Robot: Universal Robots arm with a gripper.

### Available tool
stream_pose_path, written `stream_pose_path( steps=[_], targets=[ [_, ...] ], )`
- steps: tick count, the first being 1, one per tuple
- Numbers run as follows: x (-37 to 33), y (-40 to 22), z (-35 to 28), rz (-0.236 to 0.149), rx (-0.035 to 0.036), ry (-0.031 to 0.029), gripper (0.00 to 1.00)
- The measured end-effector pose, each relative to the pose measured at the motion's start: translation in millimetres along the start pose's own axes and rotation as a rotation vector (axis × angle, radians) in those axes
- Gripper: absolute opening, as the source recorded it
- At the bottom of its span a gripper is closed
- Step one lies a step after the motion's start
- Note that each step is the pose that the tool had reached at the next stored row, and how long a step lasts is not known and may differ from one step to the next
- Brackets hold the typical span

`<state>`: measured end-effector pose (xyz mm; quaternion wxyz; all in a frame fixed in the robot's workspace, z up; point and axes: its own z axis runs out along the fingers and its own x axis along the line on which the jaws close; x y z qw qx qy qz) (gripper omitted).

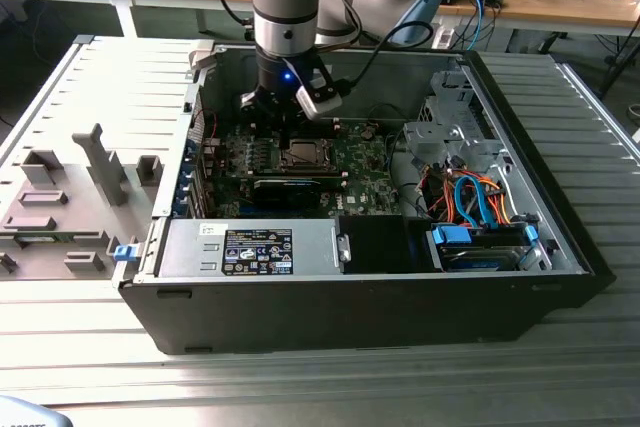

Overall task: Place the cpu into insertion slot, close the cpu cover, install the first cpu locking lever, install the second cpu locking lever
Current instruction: 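Install the first cpu locking lever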

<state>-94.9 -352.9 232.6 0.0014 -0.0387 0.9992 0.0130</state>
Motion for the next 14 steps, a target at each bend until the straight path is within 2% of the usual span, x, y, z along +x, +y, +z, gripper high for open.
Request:
stream_pose_path(
  steps=[14],
  targets=[
    [3.6, 0.3, 0.0, 0.000, 0.0000, 0.0000, 0.11]
  ],
)
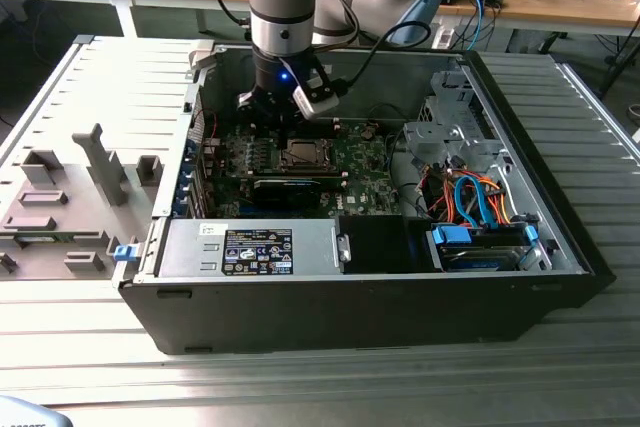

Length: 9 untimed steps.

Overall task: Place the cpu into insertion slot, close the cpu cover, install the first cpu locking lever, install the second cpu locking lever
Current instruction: 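Install the first cpu locking lever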

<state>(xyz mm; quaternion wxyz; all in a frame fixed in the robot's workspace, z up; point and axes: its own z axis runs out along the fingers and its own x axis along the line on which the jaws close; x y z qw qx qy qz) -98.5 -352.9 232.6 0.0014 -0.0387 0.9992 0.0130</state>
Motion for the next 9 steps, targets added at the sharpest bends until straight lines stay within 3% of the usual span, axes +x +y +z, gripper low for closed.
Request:
stream_pose_path(
  steps=[9],
  targets=[
    [1.4, 0.1, 0.0, 0.000, 0.0000, 0.0000, 0.11]
  ],
)
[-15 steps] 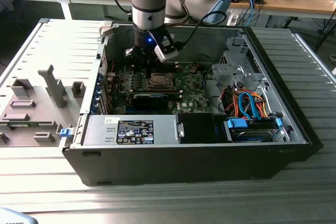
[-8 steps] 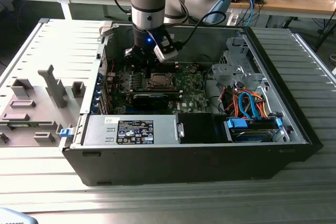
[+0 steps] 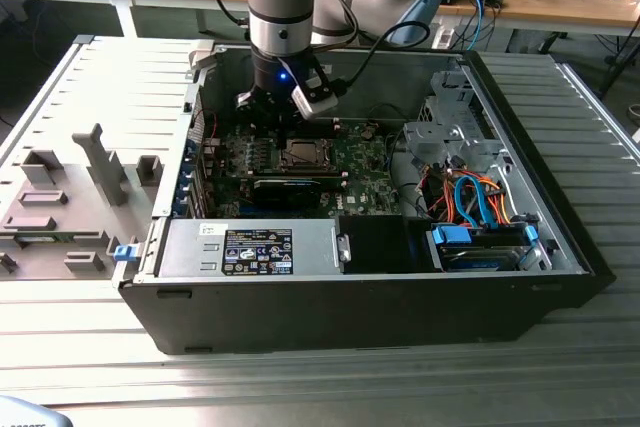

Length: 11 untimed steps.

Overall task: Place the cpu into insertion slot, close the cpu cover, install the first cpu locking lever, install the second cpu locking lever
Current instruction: 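Install the first cpu locking lever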

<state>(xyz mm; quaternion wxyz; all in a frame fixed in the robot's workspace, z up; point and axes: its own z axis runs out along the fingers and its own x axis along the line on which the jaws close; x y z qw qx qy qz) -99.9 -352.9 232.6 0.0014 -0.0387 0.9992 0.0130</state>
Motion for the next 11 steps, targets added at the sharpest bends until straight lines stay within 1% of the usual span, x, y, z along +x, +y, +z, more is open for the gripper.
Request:
stream_pose_path(
  steps=[11],
  targets=[
    [1.7, 0.2, 0.0, 0.000, 0.0000, 0.0000, 0.11]
  ],
)
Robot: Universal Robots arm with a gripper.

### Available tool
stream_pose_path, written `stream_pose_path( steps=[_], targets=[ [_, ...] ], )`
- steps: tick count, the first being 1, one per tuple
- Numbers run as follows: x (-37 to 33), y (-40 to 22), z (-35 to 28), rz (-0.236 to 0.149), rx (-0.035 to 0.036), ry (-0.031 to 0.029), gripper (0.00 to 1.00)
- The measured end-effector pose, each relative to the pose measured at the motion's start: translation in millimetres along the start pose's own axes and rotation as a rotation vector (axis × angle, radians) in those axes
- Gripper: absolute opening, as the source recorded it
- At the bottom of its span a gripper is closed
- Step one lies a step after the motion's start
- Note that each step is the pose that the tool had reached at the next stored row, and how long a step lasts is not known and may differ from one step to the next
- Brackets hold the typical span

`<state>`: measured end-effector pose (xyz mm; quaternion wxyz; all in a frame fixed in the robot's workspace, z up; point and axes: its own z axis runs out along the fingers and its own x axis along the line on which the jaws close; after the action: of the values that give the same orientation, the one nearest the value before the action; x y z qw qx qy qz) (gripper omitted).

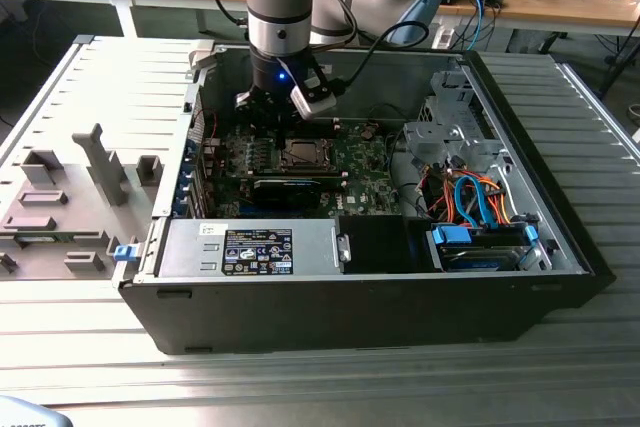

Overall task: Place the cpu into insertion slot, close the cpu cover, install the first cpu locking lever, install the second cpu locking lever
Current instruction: 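Install the first cpu locking lever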

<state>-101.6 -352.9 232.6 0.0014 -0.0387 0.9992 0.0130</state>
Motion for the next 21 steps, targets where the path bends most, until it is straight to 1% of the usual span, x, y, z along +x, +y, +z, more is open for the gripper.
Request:
stream_pose_path(
  steps=[6, 18, 21],
  targets=[
    [3.1, 0.5, 0.0, 0.000, 0.0000, 0.0000, 0.11],
    [5.7, 0.7, 0.0, 0.000, -0.0001, 0.0000, 0.11],
    [7.4, 0.9, 0.0, 0.000, -0.0001, 0.0000, 0.11]
  ],
)
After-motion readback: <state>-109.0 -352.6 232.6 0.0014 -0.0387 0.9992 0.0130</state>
